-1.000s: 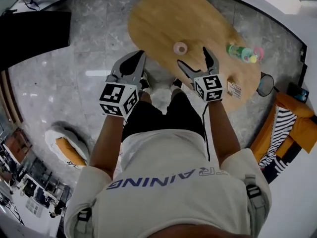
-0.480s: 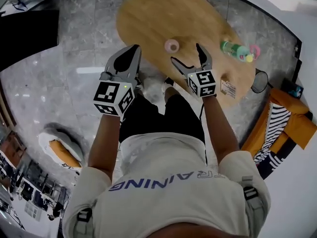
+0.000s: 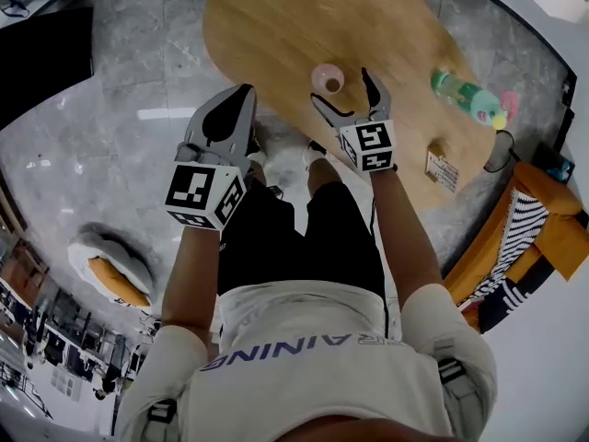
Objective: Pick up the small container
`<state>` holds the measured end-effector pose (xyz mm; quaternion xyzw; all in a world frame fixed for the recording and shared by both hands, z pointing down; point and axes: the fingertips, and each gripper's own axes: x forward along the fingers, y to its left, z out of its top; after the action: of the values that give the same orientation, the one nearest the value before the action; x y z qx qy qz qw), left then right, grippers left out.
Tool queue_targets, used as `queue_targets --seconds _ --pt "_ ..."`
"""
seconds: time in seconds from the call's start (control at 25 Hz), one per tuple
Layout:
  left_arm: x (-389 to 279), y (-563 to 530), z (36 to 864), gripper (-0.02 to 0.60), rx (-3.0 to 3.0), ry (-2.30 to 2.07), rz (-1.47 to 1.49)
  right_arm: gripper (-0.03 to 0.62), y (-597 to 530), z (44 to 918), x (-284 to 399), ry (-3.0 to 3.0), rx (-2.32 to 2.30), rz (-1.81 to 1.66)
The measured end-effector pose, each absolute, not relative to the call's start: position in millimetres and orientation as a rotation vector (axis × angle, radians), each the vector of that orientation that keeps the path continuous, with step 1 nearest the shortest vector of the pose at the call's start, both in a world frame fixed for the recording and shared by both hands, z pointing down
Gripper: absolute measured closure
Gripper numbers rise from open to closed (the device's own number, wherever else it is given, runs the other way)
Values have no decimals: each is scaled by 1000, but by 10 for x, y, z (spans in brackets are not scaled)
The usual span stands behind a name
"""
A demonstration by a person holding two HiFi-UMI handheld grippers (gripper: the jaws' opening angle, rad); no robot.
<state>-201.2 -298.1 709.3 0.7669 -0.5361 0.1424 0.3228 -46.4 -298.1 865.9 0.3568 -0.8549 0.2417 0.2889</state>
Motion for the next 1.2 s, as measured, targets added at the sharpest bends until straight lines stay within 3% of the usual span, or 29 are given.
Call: queue_targets --seconds 0.64,0.96,1.2 --pt "-2050 -2898 7573 581 1999 -1380 407 91 -3021 9621 -711 -2227 947 640" --pt "-2075 -2818 7651 581 1983 -1383 401 168 -3073 9642 -821 -2232 969 518" --pt "-2083 -2793 7580 581 1994 -1387 406 172 -3039 9589 -784 -2221 955 539"
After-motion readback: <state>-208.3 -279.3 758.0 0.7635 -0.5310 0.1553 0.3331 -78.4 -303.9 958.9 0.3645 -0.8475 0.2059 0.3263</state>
